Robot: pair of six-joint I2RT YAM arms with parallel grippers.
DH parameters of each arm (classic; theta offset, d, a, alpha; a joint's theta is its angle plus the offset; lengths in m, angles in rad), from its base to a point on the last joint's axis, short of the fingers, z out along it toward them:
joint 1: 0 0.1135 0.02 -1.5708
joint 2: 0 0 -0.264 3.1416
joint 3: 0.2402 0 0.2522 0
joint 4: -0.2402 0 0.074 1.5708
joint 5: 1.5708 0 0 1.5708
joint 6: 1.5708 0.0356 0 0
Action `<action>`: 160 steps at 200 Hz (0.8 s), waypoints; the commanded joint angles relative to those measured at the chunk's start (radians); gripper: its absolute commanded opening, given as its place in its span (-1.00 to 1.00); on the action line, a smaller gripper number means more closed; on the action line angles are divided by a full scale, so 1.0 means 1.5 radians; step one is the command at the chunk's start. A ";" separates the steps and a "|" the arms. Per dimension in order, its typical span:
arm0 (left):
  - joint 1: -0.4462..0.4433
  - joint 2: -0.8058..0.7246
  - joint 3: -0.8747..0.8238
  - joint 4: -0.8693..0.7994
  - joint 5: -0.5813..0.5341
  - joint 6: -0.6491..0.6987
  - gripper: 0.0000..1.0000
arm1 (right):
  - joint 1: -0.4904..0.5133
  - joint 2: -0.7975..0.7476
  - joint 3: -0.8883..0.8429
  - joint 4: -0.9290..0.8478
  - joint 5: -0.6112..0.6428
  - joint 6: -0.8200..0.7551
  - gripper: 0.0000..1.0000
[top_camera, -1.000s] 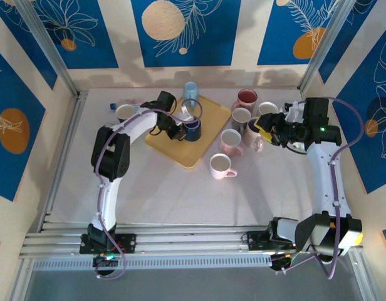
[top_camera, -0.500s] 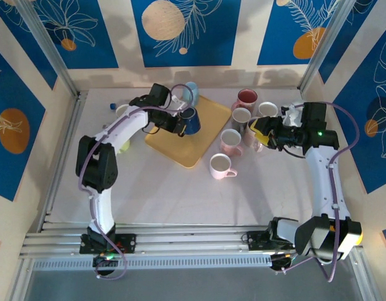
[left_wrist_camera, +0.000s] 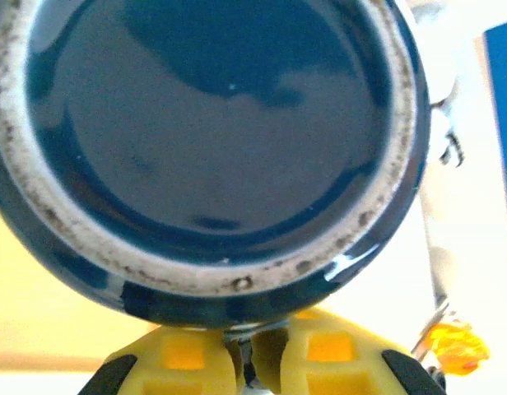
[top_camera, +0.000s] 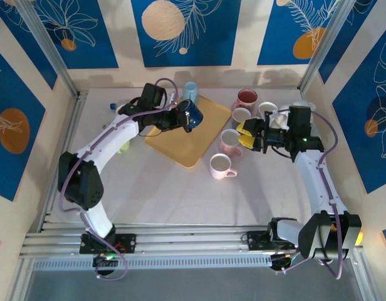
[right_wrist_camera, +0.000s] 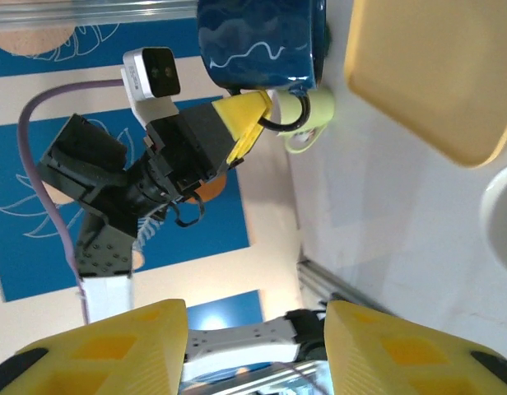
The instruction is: Turn the mug right side up
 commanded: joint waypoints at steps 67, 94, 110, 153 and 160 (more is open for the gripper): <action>-0.020 -0.117 -0.101 0.305 0.043 -0.252 -1.00 | 0.159 -0.030 -0.150 0.418 0.173 0.464 -0.07; -0.023 -0.119 -0.117 0.351 0.051 -0.271 -1.00 | 0.192 -0.052 -0.184 0.473 0.268 0.521 -0.06; -0.025 -0.119 -0.125 0.371 0.053 -0.280 -1.00 | 0.210 -0.066 -0.205 0.492 0.324 0.555 -0.02; -0.029 -0.118 -0.142 0.426 0.055 -0.305 -1.00 | 0.239 -0.048 -0.226 0.572 0.392 0.613 0.02; -0.029 -0.117 -0.146 0.439 0.054 -0.313 -1.00 | 0.244 -0.039 -0.227 0.593 0.397 0.622 0.02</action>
